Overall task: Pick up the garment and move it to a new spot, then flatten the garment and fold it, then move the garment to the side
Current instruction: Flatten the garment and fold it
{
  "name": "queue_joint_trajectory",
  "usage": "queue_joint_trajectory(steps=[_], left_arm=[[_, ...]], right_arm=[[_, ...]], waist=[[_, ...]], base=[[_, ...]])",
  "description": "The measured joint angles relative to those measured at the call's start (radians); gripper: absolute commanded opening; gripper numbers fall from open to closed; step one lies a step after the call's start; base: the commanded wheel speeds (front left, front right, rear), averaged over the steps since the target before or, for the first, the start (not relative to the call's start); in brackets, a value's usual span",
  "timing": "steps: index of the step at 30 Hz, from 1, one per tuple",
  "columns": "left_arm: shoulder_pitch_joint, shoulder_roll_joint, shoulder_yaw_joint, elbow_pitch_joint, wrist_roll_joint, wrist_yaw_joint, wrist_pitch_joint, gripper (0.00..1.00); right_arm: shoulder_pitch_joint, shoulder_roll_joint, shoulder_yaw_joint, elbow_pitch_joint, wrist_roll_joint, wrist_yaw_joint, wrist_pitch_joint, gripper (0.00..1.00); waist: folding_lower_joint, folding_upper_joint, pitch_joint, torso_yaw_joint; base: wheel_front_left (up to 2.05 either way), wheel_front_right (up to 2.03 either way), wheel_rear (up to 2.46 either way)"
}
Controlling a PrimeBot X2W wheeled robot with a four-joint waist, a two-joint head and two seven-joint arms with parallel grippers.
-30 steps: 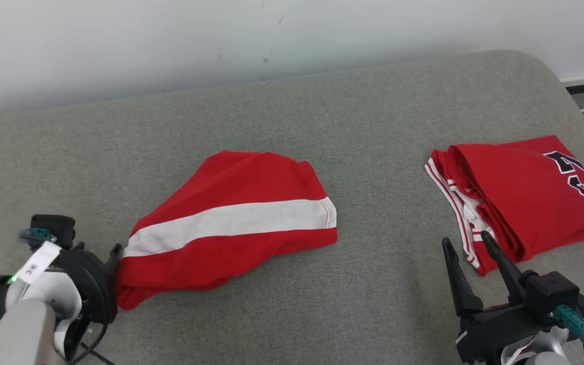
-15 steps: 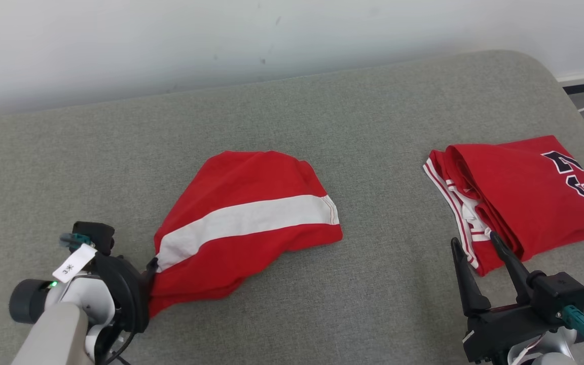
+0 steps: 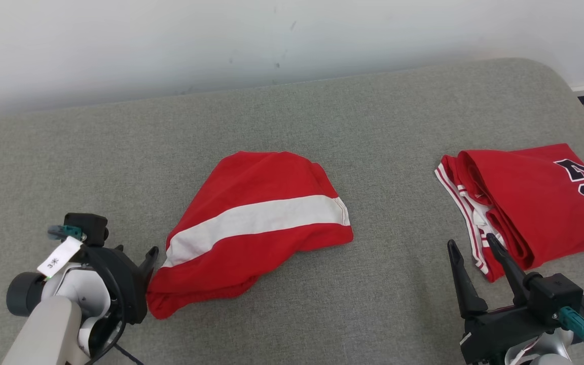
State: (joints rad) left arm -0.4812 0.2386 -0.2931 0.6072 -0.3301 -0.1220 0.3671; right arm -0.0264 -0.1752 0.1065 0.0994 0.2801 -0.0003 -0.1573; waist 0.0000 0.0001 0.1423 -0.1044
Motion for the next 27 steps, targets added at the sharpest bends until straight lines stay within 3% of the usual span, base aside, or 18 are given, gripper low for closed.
queue_joint_trajectory(steps=[22,23,24,25,27], left_arm=[[0.028,-0.032,-0.053,-0.045,-0.061,-0.002,0.055,1.0],[0.028,-0.031,-0.054,-0.045,-0.061,-0.002,0.057,0.86],[0.027,-0.031,-0.056,-0.045,-0.061,-0.002,0.059,0.2],[0.027,-0.031,-0.055,-0.045,-0.061,-0.002,0.059,0.0],[0.027,-0.031,-0.055,-0.045,-0.061,-0.002,0.059,0.0]], right_arm=[[0.0,0.0,0.001,-0.001,0.0,0.0,0.0,1.0],[0.0,0.0,0.001,-0.001,0.0,0.0,0.0,1.0],[0.0,0.0,0.001,-0.001,0.0,0.0,0.0,1.0],[-0.001,0.0,0.001,-0.001,0.0,0.0,0.0,1.0],[-0.001,0.0,0.002,-0.002,0.0,0.0,0.0,1.0]], waist=[[0.0,0.0,0.011,-0.005],[0.0,0.0,0.013,-0.006],[0.0,0.0,0.014,-0.006],[0.0,0.0,0.015,-0.007],[0.0,0.0,0.017,-0.008]], base=[[0.0,0.0,0.0],[0.0,0.0,0.0],[0.0,0.0,0.0],[0.0,0.0,0.0],[0.0,0.0,0.0]])
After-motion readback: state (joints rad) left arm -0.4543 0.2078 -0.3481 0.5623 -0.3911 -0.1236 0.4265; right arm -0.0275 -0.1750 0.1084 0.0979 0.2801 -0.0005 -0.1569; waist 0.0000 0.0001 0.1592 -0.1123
